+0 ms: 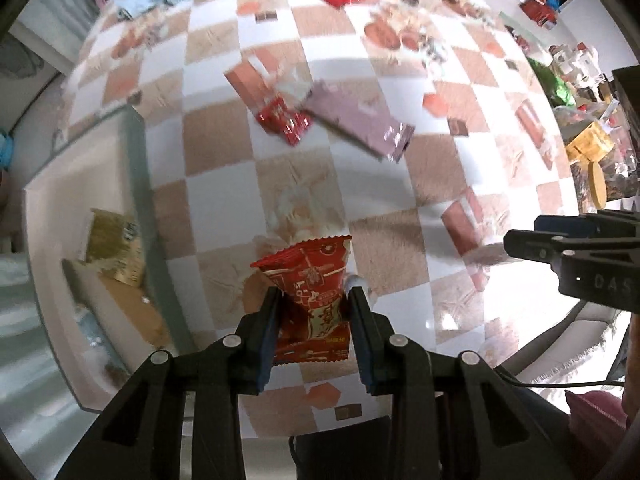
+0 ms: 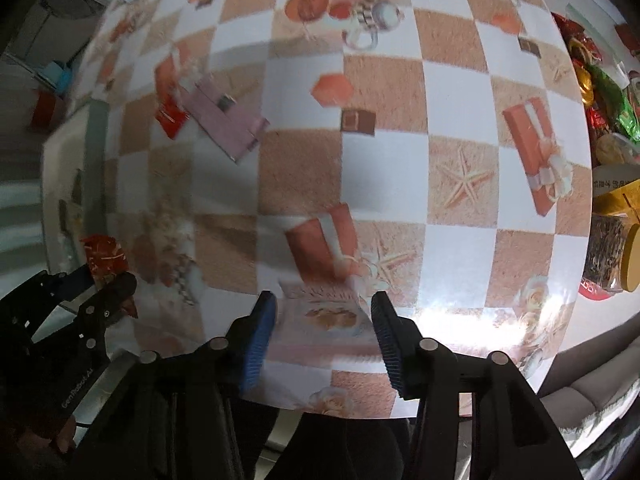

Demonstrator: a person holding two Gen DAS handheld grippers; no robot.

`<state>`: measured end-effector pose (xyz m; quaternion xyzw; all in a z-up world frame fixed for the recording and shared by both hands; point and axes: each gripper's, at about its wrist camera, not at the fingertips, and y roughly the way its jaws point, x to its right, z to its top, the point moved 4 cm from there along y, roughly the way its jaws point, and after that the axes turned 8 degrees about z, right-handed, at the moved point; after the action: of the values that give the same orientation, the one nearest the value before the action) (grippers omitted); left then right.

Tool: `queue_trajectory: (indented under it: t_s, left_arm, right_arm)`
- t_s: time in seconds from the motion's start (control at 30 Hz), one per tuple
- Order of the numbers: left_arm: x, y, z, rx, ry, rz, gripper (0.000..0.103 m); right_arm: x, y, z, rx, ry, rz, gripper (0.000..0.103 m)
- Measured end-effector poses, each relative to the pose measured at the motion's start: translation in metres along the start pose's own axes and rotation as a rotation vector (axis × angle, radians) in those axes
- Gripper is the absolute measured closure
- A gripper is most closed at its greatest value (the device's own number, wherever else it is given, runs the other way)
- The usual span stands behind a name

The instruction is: Organize snacks

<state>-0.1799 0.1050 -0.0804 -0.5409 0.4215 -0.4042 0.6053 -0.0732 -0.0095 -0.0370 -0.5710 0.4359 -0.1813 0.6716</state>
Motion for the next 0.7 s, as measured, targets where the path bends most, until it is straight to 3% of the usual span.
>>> queue_trajectory:
  t_s: [0.23,0.27,0.33,0.4,0.7]
  left_arm:
    - [-0.006,-0.049,0.020,0.032,-0.017,0.028,0.066]
    - [-0.008,-0.050,0.020,0.033,-0.019,0.033,0.066]
    - [-0.011,-0.053,0.026,0.039,-0.016,0.048,0.066]
    - [-0.013,-0.054,0.025,0.041,-0.010,0.064,0.066]
    - [-0.026,-0.058,0.018,0.021,0.009,0.120,0.066]
  right_arm:
    - [-0.008,-0.024,0.012,0.037,-0.028,0.003,0.052]
    - [0.003,-0.018,0.008,-0.015,0.067,-0.069,0.052]
    - [0.014,-0.014,0.007,-0.026,0.084,-0.079,0.050]
    - [0.026,0.000,0.003,-0.058,0.119,-0.093,0.017]
    - [0.063,0.054,-0.015,-0.134,0.379,-0.036,0.017]
